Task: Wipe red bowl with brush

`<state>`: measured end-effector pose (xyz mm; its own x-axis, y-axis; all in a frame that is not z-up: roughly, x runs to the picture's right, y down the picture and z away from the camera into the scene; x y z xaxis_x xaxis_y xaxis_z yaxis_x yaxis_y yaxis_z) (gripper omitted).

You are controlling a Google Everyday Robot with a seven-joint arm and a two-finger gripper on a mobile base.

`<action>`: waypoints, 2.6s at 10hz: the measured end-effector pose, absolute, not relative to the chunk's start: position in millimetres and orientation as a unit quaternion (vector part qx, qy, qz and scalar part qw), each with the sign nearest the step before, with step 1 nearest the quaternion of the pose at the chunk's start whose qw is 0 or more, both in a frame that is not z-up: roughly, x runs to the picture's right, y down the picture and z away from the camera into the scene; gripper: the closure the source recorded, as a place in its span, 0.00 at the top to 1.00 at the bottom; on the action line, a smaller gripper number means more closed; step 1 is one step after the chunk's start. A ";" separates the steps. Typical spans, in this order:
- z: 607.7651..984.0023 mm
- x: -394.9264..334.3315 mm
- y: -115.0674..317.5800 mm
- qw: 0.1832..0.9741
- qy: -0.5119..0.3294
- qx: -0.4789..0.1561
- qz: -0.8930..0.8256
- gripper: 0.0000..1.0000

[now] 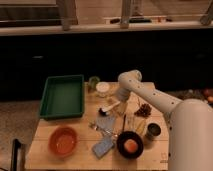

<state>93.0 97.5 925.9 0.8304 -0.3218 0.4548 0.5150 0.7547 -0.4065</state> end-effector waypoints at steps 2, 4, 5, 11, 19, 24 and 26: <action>908.5 98.8 79.7 0.923 -0.170 -0.257 -0.231 0.80; 903.2 104.5 73.9 0.925 -0.163 -0.254 -0.232 0.80; 906.9 105.7 74.9 0.925 -0.162 -0.256 -0.231 0.80; 924.0 96.4 84.9 0.920 -0.166 -0.271 -0.231 0.80; 943.6 96.3 101.5 0.914 -0.171 -0.290 -0.228 0.29; 943.7 104.0 102.7 0.916 -0.170 -0.288 -0.223 0.00; 936.2 106.4 98.6 0.917 -0.170 -0.281 -0.226 0.00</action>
<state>106.4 98.6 936.2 0.8406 -0.3187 0.4379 0.5094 0.7400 -0.4393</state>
